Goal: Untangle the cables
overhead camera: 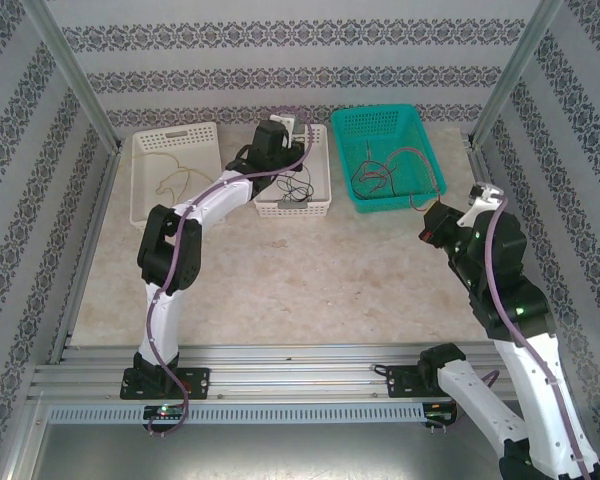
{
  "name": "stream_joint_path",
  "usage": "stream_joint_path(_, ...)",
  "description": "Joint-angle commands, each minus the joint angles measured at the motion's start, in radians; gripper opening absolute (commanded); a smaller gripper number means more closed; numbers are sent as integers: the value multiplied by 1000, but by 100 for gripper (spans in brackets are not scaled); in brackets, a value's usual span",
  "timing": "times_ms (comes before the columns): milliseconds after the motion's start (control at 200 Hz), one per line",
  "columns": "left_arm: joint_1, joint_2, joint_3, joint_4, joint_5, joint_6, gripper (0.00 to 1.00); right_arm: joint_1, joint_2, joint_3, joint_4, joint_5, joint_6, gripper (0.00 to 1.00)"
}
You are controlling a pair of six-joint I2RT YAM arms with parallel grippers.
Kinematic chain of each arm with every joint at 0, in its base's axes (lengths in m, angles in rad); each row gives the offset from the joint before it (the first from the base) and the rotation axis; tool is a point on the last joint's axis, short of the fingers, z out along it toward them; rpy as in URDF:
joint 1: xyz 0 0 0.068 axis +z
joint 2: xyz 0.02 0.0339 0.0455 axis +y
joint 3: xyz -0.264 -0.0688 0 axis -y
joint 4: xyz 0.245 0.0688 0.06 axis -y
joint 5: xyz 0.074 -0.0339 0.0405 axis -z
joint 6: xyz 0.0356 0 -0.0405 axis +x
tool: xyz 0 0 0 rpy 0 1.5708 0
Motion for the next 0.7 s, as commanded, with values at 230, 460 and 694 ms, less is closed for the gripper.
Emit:
stream_joint_path(230, 9, -21, -33, 86, 4, -22, 27, -43, 187, 91, 122, 7, -23, 0)
stream_joint_path(460, 9, -97, -37, 68, 29, -23, 54, -100, 315, 127, 171, -15, -19, 0)
stream_joint_path(694, -6, -262, -84, 42, 42, -29, 83, -153, 611, 251, 195, 19, -37, 0)
